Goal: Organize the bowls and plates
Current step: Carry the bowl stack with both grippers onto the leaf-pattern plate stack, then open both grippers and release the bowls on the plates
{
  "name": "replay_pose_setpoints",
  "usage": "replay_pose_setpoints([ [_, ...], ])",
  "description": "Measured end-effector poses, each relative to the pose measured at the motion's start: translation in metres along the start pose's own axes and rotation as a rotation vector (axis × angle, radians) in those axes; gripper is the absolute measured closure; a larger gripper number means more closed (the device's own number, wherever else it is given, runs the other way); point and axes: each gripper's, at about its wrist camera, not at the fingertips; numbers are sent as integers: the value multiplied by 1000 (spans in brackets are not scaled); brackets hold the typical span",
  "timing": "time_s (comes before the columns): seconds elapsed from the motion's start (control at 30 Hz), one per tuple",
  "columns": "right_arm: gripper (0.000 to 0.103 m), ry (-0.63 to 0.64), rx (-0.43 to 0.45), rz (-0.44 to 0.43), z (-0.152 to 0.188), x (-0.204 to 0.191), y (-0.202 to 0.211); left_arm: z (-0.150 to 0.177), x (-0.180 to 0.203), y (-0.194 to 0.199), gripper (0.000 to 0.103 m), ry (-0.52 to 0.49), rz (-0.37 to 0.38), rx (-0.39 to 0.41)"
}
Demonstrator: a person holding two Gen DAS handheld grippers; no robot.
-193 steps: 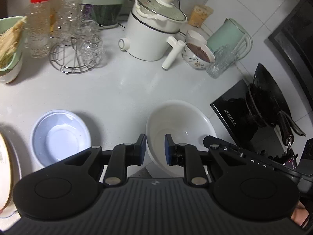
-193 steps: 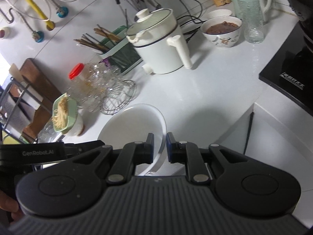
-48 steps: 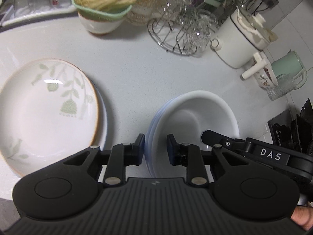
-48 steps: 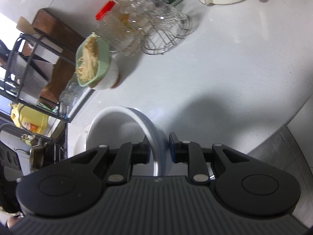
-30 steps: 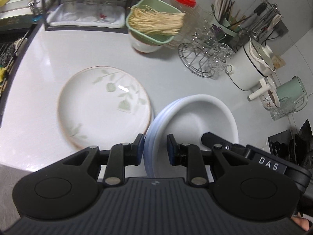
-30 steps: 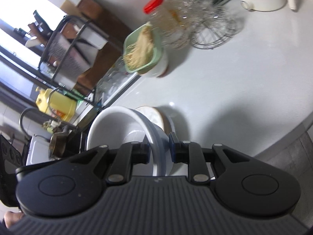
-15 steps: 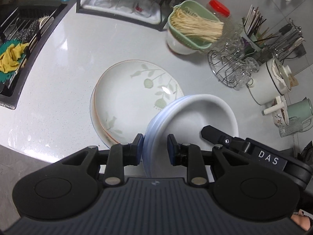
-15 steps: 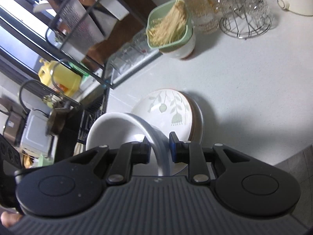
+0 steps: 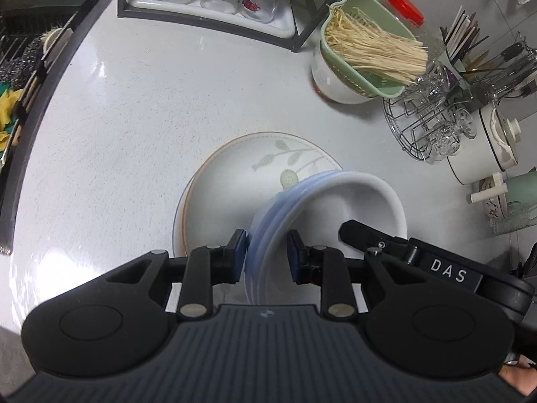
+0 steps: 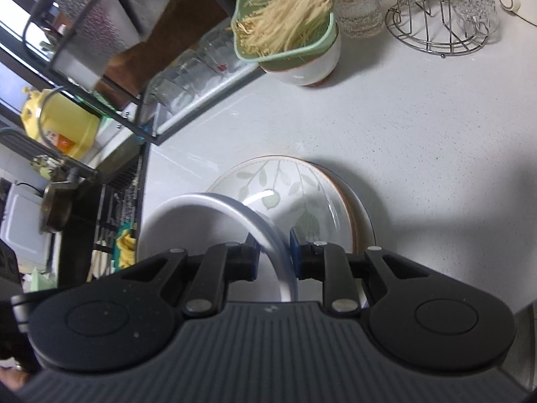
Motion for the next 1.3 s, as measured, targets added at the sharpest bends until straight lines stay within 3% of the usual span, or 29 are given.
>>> replay_pose_setpoints([
  [0.4,79,-26,-49,87,5,8,-28,-13,0,-32,74,-66,21,-56],
  [0.53,80,-14,-49,82,4,8,-27,-18,2,-28,67,-75,20,-54],
  [0.67,78,14,-39,83,0,4,-24,-21,7,-20,61,-92,17,-30],
  [0.8,64,40,1,83,-7,1,-14,-23,13,-6,59,-102,12,3],
  [1.3,64,104,100,6,-20,-3,46,-17,47,67,56,-175,-19,172],
])
Point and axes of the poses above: each gripper's, at about its wrist camera, not at the fingertips, and y roughly against the way its jaws point, x to its right, z to its underside, and after that the axes turned 11 degrees about x, right-handed
